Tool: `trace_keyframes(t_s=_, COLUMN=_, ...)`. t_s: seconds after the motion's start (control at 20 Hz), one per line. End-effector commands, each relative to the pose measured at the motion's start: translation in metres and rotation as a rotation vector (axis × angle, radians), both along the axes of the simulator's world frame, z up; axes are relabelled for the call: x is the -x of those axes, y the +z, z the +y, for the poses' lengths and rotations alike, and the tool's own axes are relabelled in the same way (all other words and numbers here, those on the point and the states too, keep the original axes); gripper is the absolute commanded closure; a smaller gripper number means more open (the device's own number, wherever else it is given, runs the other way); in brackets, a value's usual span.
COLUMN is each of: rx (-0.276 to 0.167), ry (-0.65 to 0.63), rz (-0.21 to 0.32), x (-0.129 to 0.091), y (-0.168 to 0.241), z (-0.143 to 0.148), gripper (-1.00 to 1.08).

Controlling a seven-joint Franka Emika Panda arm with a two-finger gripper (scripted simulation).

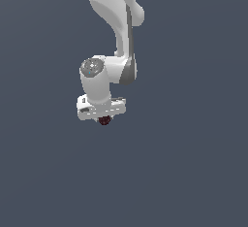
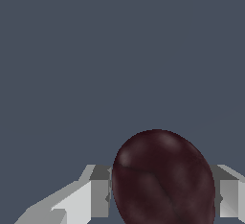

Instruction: Pick up the object and move it to a goal position.

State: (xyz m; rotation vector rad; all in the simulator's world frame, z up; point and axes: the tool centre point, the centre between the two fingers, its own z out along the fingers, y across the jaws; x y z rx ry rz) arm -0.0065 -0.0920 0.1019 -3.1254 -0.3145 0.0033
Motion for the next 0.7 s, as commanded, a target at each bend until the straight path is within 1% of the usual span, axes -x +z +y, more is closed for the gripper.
trace_keyframes(t_s=0.0, rx=0.0, ry=0.0, rz=-0.002, x=0.01, y=0.022, z=-0.006, gripper=1.08)
trace_keyframes(t_s=0.35, rx=0.0, ry=0.0, rz=-0.002, x=0.038, y=0.085, z=-0.021, gripper=1.08)
trace_keyframes(t_s=0.65, rx=-0.001, ry=0.0, rz=-0.002, x=0.056, y=0.129, z=-0.032, gripper=1.08)
